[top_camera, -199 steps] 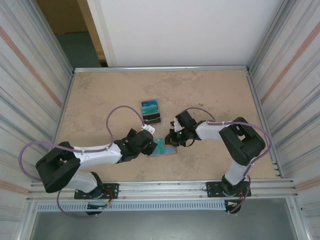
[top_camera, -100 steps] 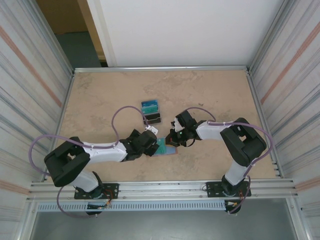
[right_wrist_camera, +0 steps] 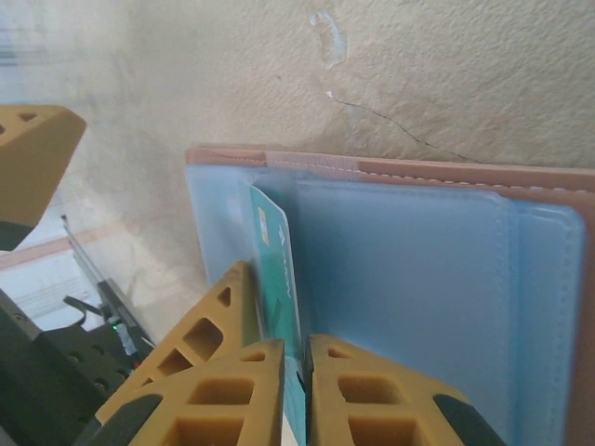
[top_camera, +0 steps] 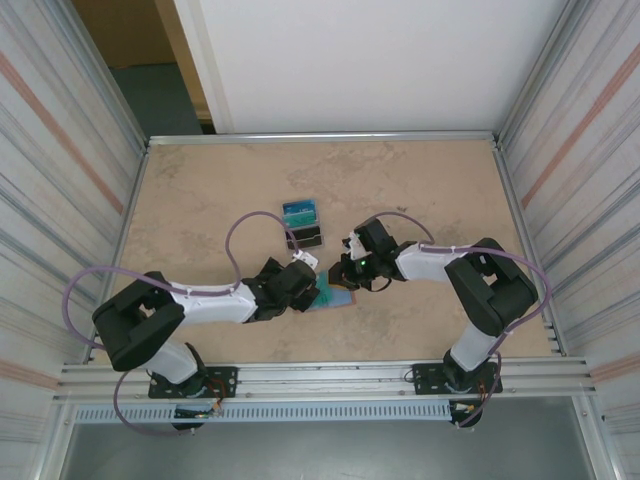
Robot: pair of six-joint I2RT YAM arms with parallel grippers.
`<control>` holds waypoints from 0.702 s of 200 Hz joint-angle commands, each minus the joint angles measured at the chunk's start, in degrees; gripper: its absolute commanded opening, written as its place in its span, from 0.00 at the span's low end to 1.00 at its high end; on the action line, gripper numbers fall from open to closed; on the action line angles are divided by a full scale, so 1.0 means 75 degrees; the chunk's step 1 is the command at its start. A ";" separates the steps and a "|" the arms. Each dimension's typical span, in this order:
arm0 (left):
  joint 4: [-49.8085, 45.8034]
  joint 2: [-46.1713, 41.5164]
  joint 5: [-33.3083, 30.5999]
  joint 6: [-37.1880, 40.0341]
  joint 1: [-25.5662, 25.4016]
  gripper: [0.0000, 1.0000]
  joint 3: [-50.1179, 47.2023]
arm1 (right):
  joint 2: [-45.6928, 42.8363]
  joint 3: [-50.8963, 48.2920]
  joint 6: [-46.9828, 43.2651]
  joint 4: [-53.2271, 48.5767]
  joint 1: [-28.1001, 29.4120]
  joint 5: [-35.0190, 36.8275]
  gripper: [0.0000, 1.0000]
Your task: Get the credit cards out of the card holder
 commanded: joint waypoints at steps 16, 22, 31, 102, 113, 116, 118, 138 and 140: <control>-0.0081 0.0188 -0.0056 -0.0082 -0.0094 0.99 0.0105 | -0.0086 -0.0186 0.0269 0.0599 0.0006 -0.0399 0.17; -0.0087 0.0195 -0.0056 -0.0085 -0.0102 0.99 0.0111 | -0.0054 -0.0188 0.0289 0.0667 0.0020 -0.0422 0.18; -0.0088 0.0200 -0.0033 -0.0101 -0.0103 0.99 0.0106 | 0.0003 -0.0181 0.0326 0.0734 0.0051 -0.0446 0.18; -0.0159 0.0100 -0.0043 -0.0136 -0.0121 0.99 0.0152 | 0.0157 0.0016 0.0133 0.0203 0.0204 0.0034 0.07; -0.0174 0.0049 -0.0069 -0.0154 -0.0117 0.99 0.0152 | 0.0044 0.0062 0.0003 -0.0046 0.0195 0.0207 0.05; -0.0181 0.0039 -0.0086 -0.0159 -0.0117 0.99 0.0150 | 0.0011 0.0078 -0.0031 -0.0133 0.0207 0.0266 0.04; -0.0182 0.0023 -0.0084 -0.0159 -0.0117 0.99 0.0153 | -0.0018 0.0087 -0.0052 -0.0190 0.0208 0.0302 0.04; -0.0245 -0.0143 -0.0158 -0.0159 -0.0123 0.99 0.0159 | -0.0264 0.0218 -0.0316 -0.0723 0.0208 0.0636 0.03; -0.0250 -0.0163 -0.0161 -0.0159 -0.0118 0.99 0.0164 | -0.0286 0.0230 -0.0344 -0.0771 0.0208 0.0679 0.03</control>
